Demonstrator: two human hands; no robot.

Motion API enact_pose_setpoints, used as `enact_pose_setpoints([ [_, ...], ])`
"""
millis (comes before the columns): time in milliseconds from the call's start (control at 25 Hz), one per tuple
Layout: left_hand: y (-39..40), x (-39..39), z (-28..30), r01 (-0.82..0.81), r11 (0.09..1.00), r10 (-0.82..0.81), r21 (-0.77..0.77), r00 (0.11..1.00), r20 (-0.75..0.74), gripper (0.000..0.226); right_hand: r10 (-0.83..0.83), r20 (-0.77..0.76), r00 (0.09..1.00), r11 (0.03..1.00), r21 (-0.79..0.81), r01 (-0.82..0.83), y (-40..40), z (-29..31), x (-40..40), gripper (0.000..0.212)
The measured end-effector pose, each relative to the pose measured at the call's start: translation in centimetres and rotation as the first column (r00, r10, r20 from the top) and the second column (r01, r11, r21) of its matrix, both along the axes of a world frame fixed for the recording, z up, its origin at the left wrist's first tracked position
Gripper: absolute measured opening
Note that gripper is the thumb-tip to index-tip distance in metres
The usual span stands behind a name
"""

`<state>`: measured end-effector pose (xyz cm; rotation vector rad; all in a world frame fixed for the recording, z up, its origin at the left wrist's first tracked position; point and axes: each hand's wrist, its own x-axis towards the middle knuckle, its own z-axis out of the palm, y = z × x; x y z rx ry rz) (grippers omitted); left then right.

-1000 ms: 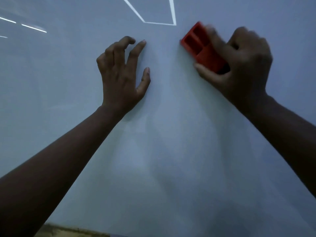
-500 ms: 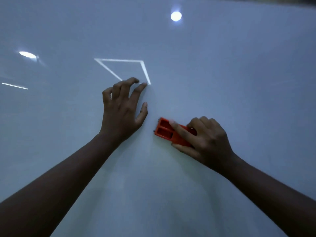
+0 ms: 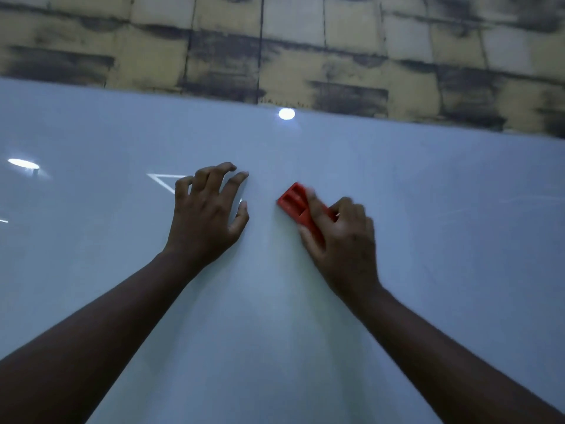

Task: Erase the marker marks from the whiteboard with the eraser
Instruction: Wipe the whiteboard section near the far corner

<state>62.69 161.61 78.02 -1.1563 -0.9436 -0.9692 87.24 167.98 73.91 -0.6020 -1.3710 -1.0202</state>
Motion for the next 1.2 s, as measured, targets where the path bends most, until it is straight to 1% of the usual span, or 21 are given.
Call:
enact_pose_setpoints([
  [80, 0.1, 0.3, 1.1, -0.001, 1.0, 0.001, -0.013, 1.0, 0.0, 0.054, 0.016, 0.148, 0.989, 0.999, 0.031, -0.021, -0.6, -0.8, -1.1, 0.068],
  [160, 0.5, 0.5, 2.1, -0.006, 1.0, 0.006, -0.022, 1.0, 0.002, 0.055, -0.02, 0.242, 0.97, 0.996, 0.091, -0.003, -0.6, -0.2, -1.4, 0.068],
  [240, 0.7, 0.8, 3.4, -0.009, 1.0, 0.01, -0.005, 1.0, 0.019, 0.055, -0.1, 0.246, 0.964, 0.985, 0.161, 0.061, -0.4, 1.8, -1.3, 0.062],
  [320, 0.6, 1.0, 4.8, -0.01, 1.0, 0.01, 0.001, 1.0, 0.024, 0.056, -0.142, 0.216, 0.966, 0.978, 0.179, 0.103, 0.0, 4.5, -0.9, 0.058],
  [400, 0.5, 1.2, 5.7, -0.006, 1.0, 0.006, -0.001, 1.0, 0.021, 0.057, -0.135, 0.147, 0.98, 0.981, 0.161, 0.111, 0.5, 6.8, 0.2, 0.057],
  [440, 0.6, 1.3, 5.8, -0.008, 1.0, 0.008, 0.001, 1.0, 0.023, 0.057, -0.113, 0.086, 0.99, 0.986, 0.133, 0.101, 0.9, 7.7, 1.1, 0.058],
  [520, 0.8, 1.6, 6.0, -0.01, 1.0, 0.01, 0.013, 0.999, 0.031, 0.057, -0.077, -0.093, 0.993, 0.995, 0.06, 0.083, 2.0, 8.9, 3.5, 0.059],
  [640, 1.1, 1.9, 6.4, -0.012, 1.0, 0.012, 0.003, 0.999, 0.031, 0.059, -0.041, -0.344, 0.938, 0.999, -0.04, 0.029, 3.1, 9.4, 6.0, 0.062],
  [720, 1.0, 2.1, 7.0, -0.023, 1.0, 0.023, -0.014, 1.0, 0.015, 0.06, 0.002, -0.435, 0.901, 0.997, -0.071, -0.037, 3.0, 10.0, 5.7, 0.062],
  [800, 1.2, 2.4, 7.5, -0.021, 1.0, 0.022, -0.016, 1.0, 0.015, 0.062, 0.039, -0.466, 0.884, 0.991, -0.093, -0.092, 2.1, 10.5, 3.9, 0.062],
  [880, 1.8, 3.3, 7.4, -0.001, 1.0, 0.001, -0.002, 0.998, 0.058, 0.065, 0.056, -0.39, 0.919, 0.993, -0.074, -0.092, 1.1, 10.2, 1.1, 0.064],
  [960, 2.7, 4.5, 7.2, 0.021, 1.0, -0.021, -0.003, 0.992, 0.123, 0.069, 0.067, -0.233, 0.97, 0.998, -0.002, -0.07, 0.5, 9.2, -1.2, 0.064],
  [1040, 3.2, 5.3, 6.8, 0.03, 1.0, -0.029, -0.007, 0.988, 0.152, 0.071, 0.084, -0.095, 0.992, 0.995, 0.07, -0.077, 0.6, 8.7, -1.7, 0.064],
  [1120, 3.4, 6.0, 6.5, 0.005, 1.0, -0.004, -0.01, 0.998, 0.07, 0.072, 0.037, 0.004, 0.999, 0.992, 0.118, -0.037, 1.3, 9.3, -0.1, 0.063],
  [1160, 3.6, 6.6, 6.3, -0.016, 1.0, 0.016, -0.016, 1.0, 0.005, 0.071, -0.001, 0.024, 1.0, 0.991, 0.131, -0.003, 1.8, 9.7, 1.2, 0.063],
  [1200, 3.8, 7.3, 6.1, -0.027, 0.999, 0.027, -0.019, 0.999, -0.045, 0.071, -0.026, 0.01, 1.0, 0.992, 0.126, 0.024, 2.3, 10.2, 2.7, 0.064],
])
